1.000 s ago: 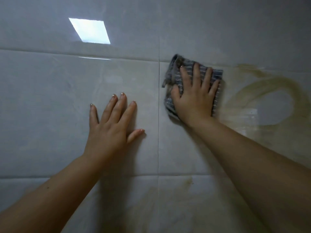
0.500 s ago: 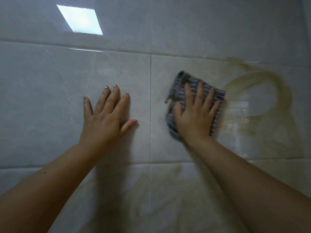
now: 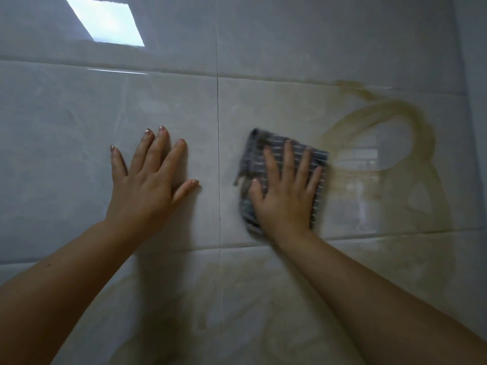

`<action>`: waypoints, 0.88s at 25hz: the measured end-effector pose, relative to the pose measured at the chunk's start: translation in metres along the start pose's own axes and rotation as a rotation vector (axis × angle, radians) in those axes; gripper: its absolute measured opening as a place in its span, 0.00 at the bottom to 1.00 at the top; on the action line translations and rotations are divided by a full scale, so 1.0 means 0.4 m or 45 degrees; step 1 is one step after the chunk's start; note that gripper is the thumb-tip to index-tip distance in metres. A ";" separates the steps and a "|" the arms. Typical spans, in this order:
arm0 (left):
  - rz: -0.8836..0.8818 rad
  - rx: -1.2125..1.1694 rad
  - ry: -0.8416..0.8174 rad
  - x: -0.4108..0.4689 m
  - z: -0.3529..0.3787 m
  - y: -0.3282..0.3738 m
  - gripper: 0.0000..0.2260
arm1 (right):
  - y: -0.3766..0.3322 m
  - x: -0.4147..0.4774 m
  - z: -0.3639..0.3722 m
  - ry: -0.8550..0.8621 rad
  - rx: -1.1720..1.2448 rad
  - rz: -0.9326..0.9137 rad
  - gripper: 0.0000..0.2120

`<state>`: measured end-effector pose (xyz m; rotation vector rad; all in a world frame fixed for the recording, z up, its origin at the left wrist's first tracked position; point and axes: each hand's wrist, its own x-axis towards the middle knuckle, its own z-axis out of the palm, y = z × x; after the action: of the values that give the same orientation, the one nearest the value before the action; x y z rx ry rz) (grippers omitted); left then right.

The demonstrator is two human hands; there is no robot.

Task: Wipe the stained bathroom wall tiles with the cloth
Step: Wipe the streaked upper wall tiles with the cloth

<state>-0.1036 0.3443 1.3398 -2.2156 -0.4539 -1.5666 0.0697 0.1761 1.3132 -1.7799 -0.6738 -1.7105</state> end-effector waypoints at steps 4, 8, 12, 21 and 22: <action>0.098 -0.007 0.079 -0.006 0.001 0.040 0.33 | 0.055 -0.018 -0.005 -0.077 0.012 -0.430 0.31; 0.205 0.043 0.055 0.013 0.015 0.108 0.35 | 0.215 0.090 -0.007 0.023 -0.043 0.133 0.31; 0.238 0.047 0.036 0.056 0.038 0.168 0.38 | 0.096 0.165 0.001 -0.032 -0.024 0.000 0.32; 0.223 0.084 0.085 0.135 0.044 0.263 0.41 | 0.226 0.290 -0.018 -0.036 -0.050 0.194 0.33; 0.208 0.074 0.096 0.142 0.045 0.269 0.41 | 0.193 0.291 -0.016 -0.068 -0.034 0.051 0.33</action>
<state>-0.0195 0.2615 1.3744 -2.0856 -0.2845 -1.5253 0.1257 0.1131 1.4249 -1.8510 -0.6363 -1.6582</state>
